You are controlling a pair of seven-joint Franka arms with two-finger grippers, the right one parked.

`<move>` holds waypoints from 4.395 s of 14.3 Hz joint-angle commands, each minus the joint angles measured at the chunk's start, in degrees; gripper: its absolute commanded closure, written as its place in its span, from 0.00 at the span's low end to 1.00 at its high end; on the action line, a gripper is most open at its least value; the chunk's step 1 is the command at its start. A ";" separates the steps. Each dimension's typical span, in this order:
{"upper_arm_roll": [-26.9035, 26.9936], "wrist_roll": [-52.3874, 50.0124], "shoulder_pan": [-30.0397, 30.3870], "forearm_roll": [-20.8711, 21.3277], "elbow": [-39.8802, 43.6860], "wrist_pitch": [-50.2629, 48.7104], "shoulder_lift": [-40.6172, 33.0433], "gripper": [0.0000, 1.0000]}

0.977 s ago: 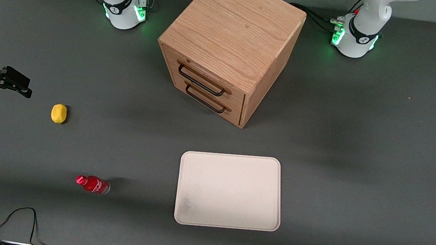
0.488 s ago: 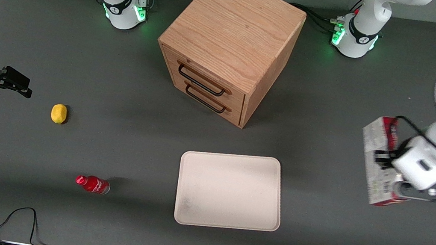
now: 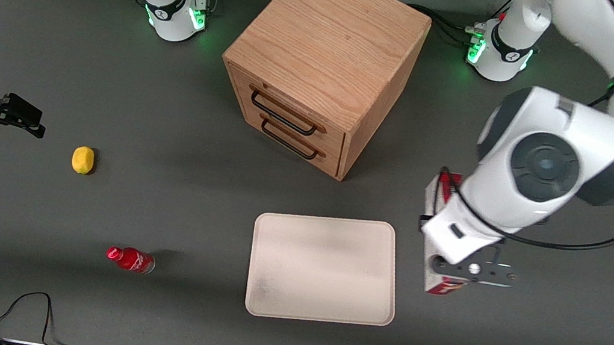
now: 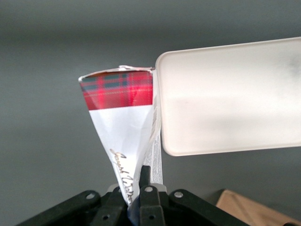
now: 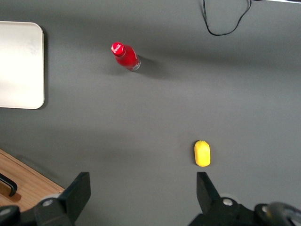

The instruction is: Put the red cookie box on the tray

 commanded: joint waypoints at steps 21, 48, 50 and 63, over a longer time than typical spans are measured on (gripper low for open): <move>1.08 -7.26 -1.74 1.84 -1.93 22.31 19.04 1.00; 0.47 0.27 8.00 2.02 -7.43 -4.76 -12.58 0.00; 0.29 5.37 12.30 1.41 -13.32 -2.57 -16.54 0.00; 0.90 21.84 22.88 -2.82 -33.22 9.49 -33.25 0.00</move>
